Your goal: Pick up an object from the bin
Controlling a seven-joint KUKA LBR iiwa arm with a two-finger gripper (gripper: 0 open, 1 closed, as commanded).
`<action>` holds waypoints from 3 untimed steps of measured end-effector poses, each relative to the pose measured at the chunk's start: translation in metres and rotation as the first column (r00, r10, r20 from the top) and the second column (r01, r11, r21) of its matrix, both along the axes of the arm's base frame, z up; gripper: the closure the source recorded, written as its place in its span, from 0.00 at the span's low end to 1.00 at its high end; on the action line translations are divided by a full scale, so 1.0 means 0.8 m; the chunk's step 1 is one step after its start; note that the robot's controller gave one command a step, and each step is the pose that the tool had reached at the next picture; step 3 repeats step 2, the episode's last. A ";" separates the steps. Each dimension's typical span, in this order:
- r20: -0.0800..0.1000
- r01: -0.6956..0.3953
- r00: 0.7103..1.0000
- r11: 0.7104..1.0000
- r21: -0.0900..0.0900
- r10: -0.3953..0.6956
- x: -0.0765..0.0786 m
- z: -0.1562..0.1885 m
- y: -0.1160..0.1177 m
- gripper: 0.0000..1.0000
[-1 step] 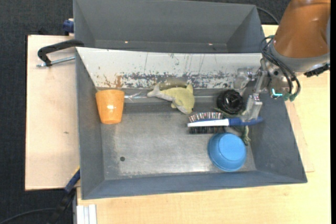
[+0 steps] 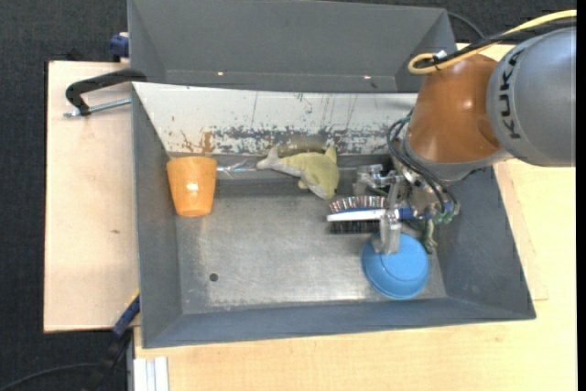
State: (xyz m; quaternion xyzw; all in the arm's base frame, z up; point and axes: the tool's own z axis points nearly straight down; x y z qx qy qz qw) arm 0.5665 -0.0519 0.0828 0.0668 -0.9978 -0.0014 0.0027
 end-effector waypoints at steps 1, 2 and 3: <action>0.007 0.002 1.000 1.000 -0.002 -0.002 0.002 0.005 -0.002 1.00; 0.020 -0.081 0.996 0.997 -0.004 0.081 0.008 0.171 -0.003 1.00; 0.020 -0.081 0.996 0.997 -0.004 0.081 0.008 0.171 -0.003 1.00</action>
Offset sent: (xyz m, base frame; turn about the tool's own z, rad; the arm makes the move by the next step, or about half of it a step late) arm 0.0000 0.0000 0.0000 0.0000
